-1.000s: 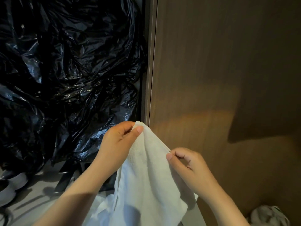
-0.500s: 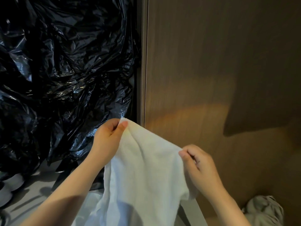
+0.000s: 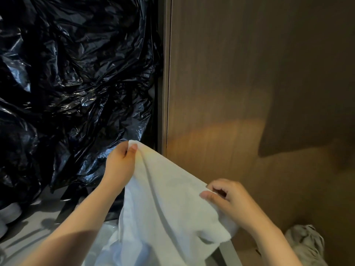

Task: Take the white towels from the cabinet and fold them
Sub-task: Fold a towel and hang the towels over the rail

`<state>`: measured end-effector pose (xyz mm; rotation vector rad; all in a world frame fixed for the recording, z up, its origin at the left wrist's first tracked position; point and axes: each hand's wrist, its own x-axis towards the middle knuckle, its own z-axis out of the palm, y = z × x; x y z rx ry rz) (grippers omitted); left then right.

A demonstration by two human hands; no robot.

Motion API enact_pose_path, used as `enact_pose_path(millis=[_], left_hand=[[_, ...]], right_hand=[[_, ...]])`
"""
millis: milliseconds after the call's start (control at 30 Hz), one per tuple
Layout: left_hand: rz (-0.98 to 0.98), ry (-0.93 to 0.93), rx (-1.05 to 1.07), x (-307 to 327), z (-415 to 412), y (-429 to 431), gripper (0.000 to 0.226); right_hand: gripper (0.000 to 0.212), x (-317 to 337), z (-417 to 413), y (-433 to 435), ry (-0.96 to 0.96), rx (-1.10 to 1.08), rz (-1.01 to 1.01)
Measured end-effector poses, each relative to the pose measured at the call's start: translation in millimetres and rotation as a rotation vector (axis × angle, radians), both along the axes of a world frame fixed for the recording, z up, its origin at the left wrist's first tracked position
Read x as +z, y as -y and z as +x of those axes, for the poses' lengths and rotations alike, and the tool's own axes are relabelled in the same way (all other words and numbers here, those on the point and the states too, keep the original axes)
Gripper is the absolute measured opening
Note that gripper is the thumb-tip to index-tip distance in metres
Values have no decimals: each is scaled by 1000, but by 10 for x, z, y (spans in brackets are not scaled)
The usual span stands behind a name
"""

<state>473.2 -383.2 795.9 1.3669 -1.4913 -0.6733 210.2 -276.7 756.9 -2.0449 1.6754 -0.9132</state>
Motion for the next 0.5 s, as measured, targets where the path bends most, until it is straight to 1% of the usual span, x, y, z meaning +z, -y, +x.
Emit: enact_pose_path(millis=[100,267,333,433,500], left_hand=[[30,28,-9,-67,3,22,26],[34,30,-1,-128,46,40,37],[29,58,-11,-133,42,36,35],[34,100,-31,-162,-4,16,26],[40,118,-32,-166,-28,2,26]], right_hand=[[36,-152,-58,-45,5,-55,60],[23,-393,-143,-177,66,-144,153],[20,-512,-142,-241,83,-152,177],[13,-644,-143,-286,96,-170,198],[8,-691,-158,-287,103,-185,192]])
